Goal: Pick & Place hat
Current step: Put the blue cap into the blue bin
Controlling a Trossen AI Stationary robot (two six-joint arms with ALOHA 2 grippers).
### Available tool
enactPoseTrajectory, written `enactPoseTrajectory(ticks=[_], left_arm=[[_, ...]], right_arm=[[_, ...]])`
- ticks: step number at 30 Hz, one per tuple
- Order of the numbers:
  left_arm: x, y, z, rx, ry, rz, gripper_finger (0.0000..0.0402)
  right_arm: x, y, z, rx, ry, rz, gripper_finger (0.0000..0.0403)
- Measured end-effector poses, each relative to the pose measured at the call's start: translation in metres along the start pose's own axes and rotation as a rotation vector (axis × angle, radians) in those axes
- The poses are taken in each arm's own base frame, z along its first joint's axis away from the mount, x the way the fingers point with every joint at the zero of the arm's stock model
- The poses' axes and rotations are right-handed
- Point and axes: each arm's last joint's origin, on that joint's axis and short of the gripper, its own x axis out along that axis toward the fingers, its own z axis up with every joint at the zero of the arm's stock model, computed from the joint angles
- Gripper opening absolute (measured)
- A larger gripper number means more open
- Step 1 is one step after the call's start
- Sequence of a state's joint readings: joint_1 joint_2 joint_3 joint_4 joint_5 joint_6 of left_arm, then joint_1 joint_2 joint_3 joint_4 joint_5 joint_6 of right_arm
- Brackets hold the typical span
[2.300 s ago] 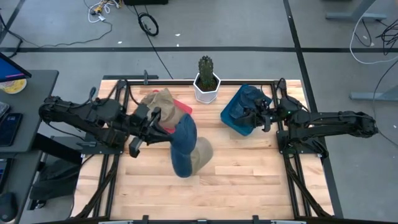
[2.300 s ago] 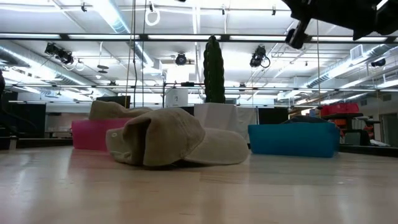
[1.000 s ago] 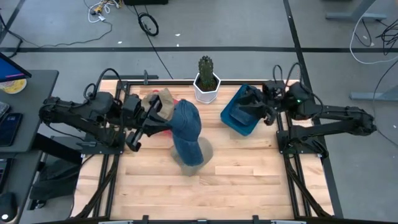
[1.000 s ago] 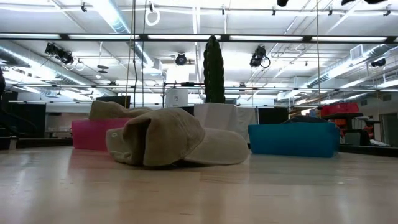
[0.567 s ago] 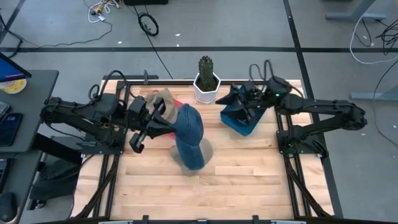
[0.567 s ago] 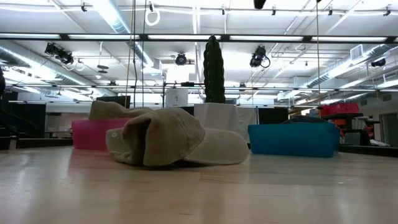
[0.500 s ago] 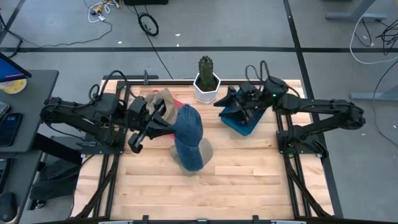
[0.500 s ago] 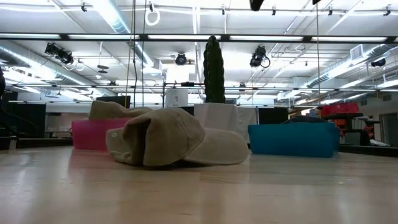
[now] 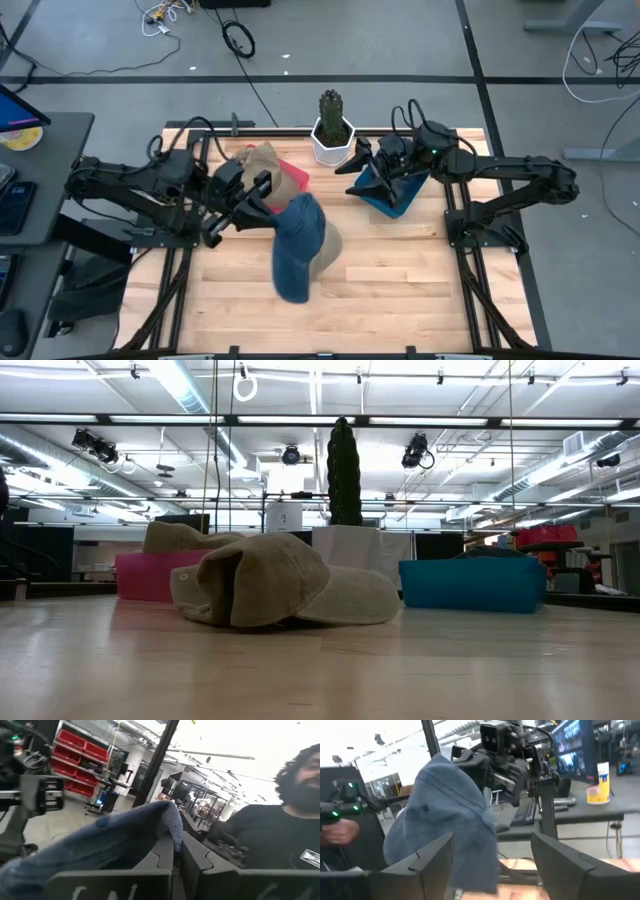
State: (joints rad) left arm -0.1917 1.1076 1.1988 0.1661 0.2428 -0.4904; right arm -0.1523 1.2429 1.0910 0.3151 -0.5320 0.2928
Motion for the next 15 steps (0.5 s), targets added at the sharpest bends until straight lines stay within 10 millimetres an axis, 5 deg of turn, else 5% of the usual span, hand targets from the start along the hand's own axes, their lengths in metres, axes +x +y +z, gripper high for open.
enactPoseTrajectory(ticks=[7, 15], left_arm=[[0.010, 0.012, -0.009, -0.066, 0.040, 0.024, 0.0011], [0.018, 0.017, -0.017, -0.131, 0.085, 0.012, 0.0011]], right_arm=[[0.026, -0.010, 0.009, -0.122, 0.014, -0.017, 0.0268], [0.048, -0.024, 0.007, -0.048, 0.186, 0.120, 0.0268]])
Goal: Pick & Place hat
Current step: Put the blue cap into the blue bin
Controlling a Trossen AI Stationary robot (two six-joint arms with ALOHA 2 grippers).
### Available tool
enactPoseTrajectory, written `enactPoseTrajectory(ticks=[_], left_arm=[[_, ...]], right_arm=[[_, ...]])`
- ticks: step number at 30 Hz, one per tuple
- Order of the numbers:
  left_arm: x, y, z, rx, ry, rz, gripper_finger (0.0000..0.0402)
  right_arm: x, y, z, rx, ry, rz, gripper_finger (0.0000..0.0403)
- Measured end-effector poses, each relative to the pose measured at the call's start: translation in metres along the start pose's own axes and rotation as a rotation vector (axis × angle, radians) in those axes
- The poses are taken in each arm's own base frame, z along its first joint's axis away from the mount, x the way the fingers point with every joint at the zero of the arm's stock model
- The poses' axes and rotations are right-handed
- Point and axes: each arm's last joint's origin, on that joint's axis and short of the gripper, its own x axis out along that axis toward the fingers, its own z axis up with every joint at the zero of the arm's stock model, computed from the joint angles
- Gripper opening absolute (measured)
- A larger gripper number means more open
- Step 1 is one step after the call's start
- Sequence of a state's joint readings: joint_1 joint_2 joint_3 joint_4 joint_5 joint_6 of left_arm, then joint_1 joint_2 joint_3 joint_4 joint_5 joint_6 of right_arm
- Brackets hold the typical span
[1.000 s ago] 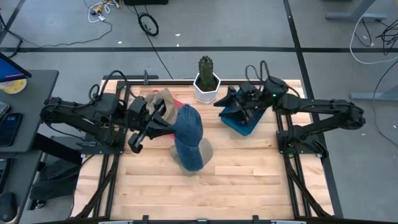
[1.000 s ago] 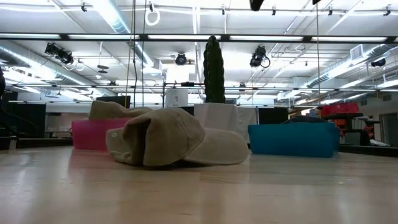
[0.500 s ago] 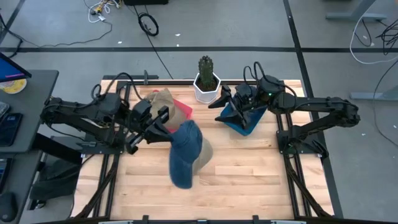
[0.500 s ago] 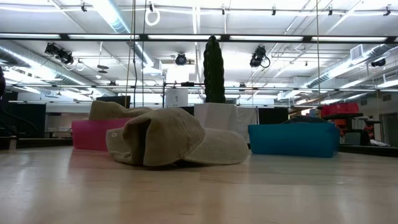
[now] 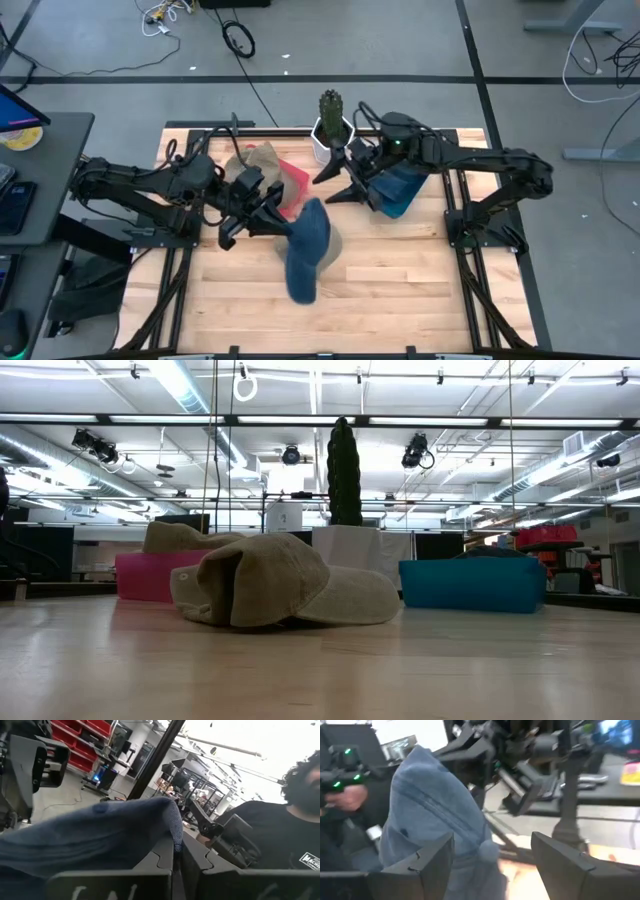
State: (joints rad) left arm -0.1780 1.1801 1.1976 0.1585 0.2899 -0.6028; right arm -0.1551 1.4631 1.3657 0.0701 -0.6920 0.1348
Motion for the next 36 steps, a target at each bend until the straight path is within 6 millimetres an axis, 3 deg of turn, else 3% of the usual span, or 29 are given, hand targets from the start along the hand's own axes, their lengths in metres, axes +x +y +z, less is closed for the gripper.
enactPoseTrajectory(ticks=[17, 29, 36], left_arm=[[0.000, 0.001, 0.001, -0.013, -0.002, 0.001, 0.0011], [-0.001, 0.002, 0.001, -0.011, -0.004, 0.003, 0.0013], [-0.001, 0.002, 0.001, -0.013, -0.004, 0.004, 0.0011]], right_arm=[[0.009, 0.002, -0.006, -0.051, 0.041, 0.075, 0.0268], [0.023, 0.025, -0.009, -0.014, 0.061, 0.203, 0.0268], [0.018, 0.013, -0.008, -0.030, 0.048, 0.082, 0.0268]])
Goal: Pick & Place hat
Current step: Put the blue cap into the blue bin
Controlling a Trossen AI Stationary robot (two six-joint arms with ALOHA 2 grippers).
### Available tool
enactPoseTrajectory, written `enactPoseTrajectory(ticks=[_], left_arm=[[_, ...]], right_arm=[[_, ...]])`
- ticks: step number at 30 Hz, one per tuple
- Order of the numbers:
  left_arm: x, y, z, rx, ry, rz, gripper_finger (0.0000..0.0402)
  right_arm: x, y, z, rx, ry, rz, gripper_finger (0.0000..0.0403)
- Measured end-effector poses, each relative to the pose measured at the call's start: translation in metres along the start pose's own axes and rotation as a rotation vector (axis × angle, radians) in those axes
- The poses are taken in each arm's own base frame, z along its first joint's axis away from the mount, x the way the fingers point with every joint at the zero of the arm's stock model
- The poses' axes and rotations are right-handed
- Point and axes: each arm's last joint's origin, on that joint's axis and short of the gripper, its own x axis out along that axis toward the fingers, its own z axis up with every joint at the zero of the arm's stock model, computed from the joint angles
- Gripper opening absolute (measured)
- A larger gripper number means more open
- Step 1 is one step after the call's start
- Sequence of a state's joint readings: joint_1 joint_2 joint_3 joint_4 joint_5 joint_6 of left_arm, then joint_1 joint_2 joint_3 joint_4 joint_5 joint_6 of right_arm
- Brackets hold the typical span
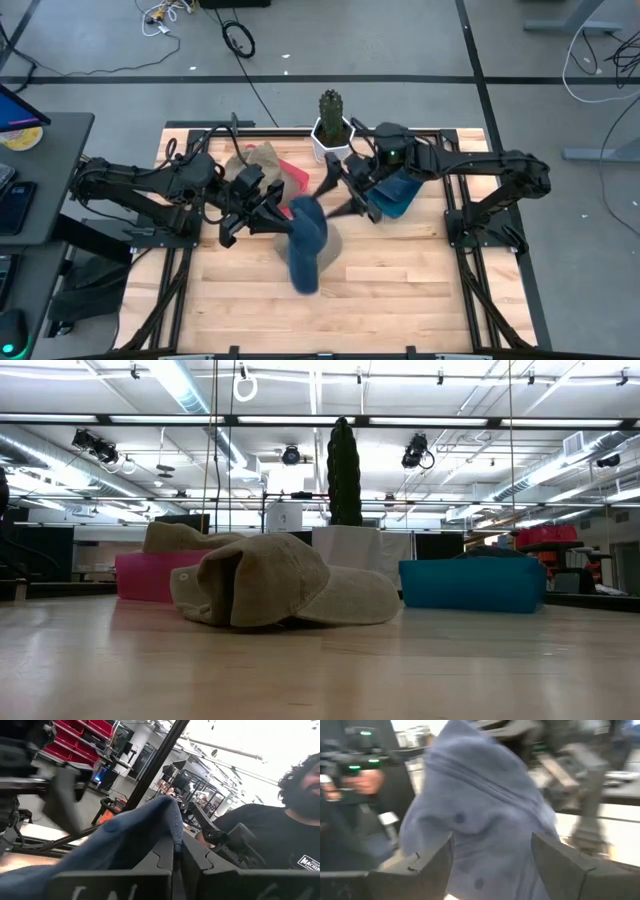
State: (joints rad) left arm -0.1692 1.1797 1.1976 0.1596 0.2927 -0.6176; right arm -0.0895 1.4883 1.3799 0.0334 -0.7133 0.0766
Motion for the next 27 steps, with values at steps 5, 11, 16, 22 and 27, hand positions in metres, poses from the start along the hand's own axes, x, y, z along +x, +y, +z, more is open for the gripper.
enactPoseTrajectory(ticks=[5, 11, 16, 22, 27], left_arm=[[0.000, 0.000, 0.000, -0.005, 0.000, 0.000, 0.0012], [0.000, -0.001, 0.000, -0.036, 0.007, -0.012, 0.0011], [0.001, -0.004, -0.002, -0.061, 0.020, -0.033, 0.0011], [0.001, -0.004, -0.002, -0.060, 0.018, -0.037, 0.0011], [0.001, -0.004, -0.002, -0.071, 0.017, -0.038, 0.0011]], right_arm=[[-0.008, -0.012, 0.001, -0.029, -0.009, -0.081, 0.0268], [-0.004, -0.021, -0.003, -0.052, -0.027, -0.047, 0.0268], [0.000, -0.026, -0.008, -0.056, -0.021, -0.039, 0.0268], [0.013, -0.036, -0.023, 0.003, 0.005, 0.046, 0.0268], [0.027, -0.042, -0.032, 0.042, -0.018, 0.091, 0.0268]])
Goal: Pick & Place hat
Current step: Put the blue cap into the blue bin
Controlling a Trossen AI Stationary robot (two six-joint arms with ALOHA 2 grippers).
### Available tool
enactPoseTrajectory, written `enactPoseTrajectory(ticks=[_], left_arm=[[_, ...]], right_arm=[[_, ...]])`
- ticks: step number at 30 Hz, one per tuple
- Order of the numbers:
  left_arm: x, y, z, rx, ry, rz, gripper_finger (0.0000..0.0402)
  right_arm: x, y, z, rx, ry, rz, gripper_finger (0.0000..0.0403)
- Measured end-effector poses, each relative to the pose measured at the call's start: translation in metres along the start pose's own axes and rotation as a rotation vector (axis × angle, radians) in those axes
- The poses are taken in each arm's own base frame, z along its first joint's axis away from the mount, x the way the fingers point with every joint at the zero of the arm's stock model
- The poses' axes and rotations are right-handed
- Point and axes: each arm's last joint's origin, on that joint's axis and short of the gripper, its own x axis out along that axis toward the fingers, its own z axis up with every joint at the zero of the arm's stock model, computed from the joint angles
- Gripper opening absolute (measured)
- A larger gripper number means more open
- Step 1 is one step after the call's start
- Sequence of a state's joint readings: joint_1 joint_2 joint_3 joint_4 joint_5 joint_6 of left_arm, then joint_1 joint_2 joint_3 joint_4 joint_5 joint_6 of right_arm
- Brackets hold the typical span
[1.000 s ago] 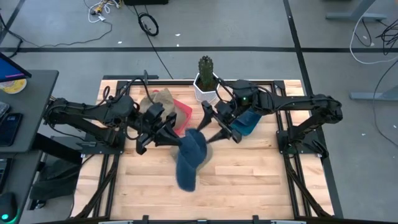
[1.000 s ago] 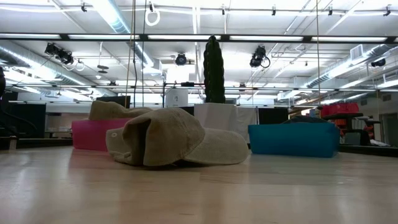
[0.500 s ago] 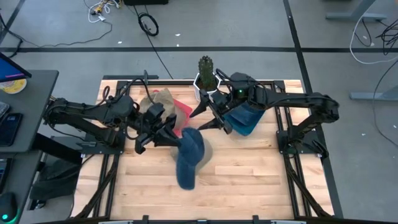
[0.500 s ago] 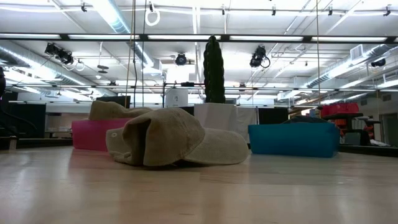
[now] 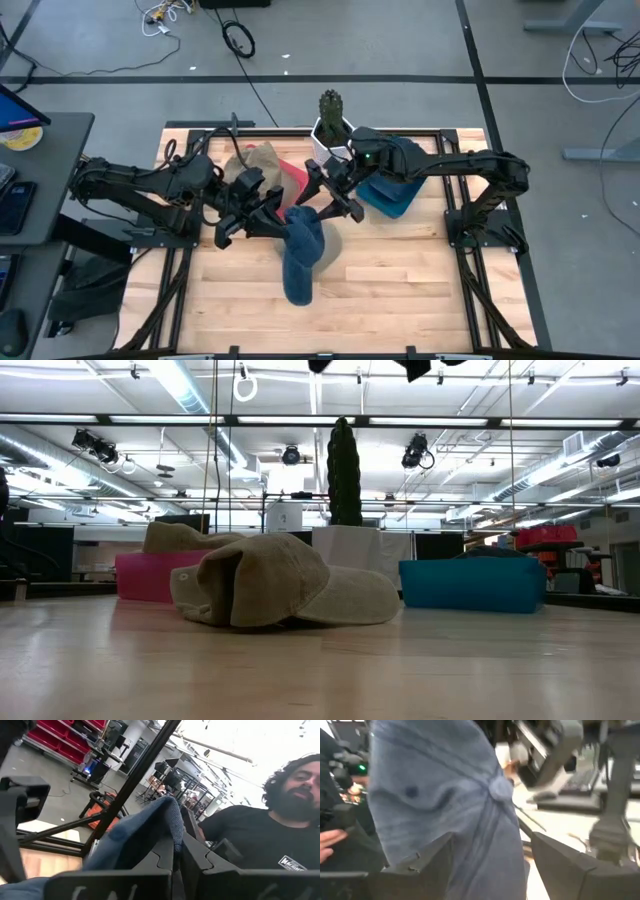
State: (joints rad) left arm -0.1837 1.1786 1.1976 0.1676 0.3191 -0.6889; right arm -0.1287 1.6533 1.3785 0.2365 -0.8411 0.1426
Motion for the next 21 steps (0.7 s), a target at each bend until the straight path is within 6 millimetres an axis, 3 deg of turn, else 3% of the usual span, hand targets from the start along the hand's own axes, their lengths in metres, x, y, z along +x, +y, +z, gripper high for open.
enactPoseTrajectory(ticks=[12, 21], left_arm=[[0.000, 0.000, 0.000, -0.001, 0.002, 0.001, 0.0011], [0.000, 0.001, -0.001, -0.001, 0.009, 0.007, 0.0011]], right_arm=[[0.006, 0.010, 0.002, 0.085, 0.007, 0.191, 0.0253], [0.006, 0.014, 0.002, 0.102, 0.029, 0.283, 0.0126]])
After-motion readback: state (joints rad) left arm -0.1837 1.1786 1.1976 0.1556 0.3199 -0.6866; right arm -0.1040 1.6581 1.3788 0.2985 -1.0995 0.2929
